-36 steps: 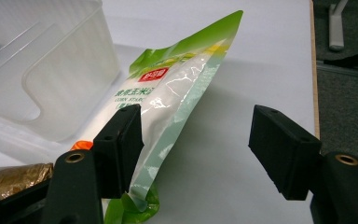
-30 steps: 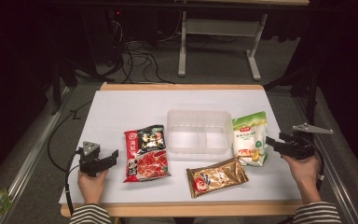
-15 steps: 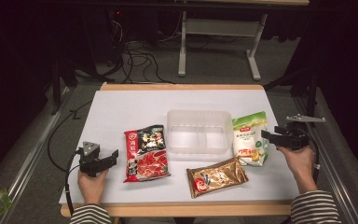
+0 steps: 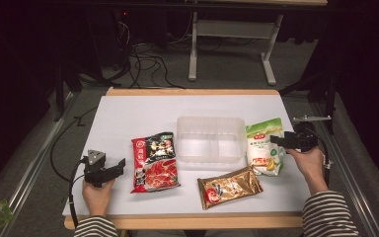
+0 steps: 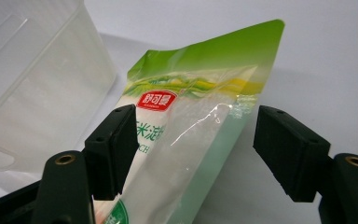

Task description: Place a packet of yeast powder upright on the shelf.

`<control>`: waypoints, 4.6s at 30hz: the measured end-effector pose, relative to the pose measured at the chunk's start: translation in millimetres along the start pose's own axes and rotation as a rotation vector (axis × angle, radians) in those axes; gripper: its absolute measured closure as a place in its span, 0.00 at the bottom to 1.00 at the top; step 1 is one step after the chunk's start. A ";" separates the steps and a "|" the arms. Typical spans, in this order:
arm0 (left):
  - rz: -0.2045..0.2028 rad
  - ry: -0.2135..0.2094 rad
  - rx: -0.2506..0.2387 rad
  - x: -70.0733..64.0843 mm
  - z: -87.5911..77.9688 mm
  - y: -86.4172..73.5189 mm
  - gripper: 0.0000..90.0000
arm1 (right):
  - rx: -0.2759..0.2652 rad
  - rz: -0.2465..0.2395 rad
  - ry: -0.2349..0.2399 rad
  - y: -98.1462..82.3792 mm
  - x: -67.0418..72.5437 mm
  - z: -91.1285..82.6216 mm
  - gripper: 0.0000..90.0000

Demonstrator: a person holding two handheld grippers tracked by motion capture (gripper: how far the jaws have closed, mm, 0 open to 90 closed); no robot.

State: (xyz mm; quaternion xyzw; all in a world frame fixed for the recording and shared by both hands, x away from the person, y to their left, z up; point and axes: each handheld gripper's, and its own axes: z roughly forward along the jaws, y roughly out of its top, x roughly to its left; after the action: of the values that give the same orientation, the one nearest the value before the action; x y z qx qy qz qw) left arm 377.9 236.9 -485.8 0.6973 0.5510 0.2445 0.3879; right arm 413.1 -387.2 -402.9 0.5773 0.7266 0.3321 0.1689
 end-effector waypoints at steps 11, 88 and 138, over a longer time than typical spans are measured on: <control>0.002 0.003 0.001 -0.2 0.1 0.1 0.24 | 0.079 0.024 0.020 2.6 -5.1 24.5 0.34; 0.006 -0.003 -0.006 -0.4 -0.6 -0.2 0.24 | -0.032 -0.146 0.123 13.2 24.8 -43.2 0.96; 0.004 -0.004 0.002 -0.1 0.0 0.0 0.24 | -0.122 -0.216 0.238 24.8 70.5 -76.4 0.96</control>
State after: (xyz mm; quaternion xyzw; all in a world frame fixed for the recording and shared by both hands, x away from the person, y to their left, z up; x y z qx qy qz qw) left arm 377.9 236.9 -485.8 0.6991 0.5490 0.2434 0.3880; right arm 363.6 -339.3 -321.2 0.4412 0.7777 0.4216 0.1511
